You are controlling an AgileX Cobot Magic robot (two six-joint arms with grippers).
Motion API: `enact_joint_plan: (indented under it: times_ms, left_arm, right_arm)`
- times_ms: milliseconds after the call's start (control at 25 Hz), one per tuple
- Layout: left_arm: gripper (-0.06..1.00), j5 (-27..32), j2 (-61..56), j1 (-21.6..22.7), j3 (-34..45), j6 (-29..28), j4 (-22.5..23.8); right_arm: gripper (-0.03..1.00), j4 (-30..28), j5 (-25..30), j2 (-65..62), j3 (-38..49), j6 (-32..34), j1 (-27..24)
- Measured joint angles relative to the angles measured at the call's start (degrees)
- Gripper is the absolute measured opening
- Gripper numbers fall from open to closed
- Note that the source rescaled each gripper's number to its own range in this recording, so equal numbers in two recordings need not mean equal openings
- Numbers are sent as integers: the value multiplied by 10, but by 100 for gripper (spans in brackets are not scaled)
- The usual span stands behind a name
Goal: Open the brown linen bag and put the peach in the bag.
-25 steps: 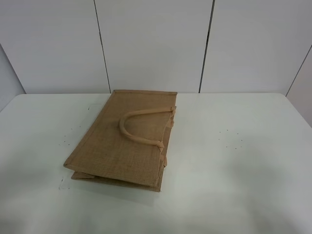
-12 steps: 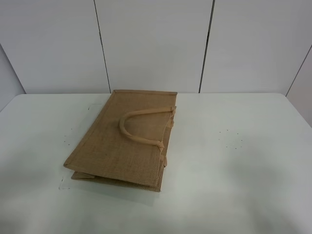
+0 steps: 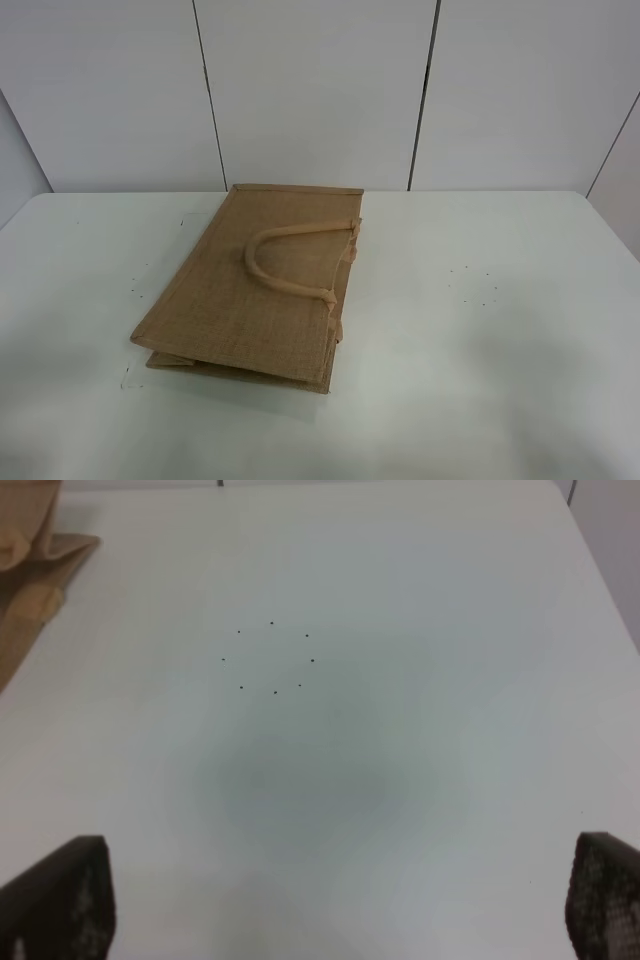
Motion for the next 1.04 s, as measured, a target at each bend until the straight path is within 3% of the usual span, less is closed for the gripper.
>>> enact_joint_plan:
  times_ms: [400,1040]
  left_arm:
    - [99,0,0,24,0,0,0]
    - [99,0,0,25,1,-1,0]
  right_arm:
    - [100,0,0,0,0,0,0]
    - [100,0,0,0,0,0,0]
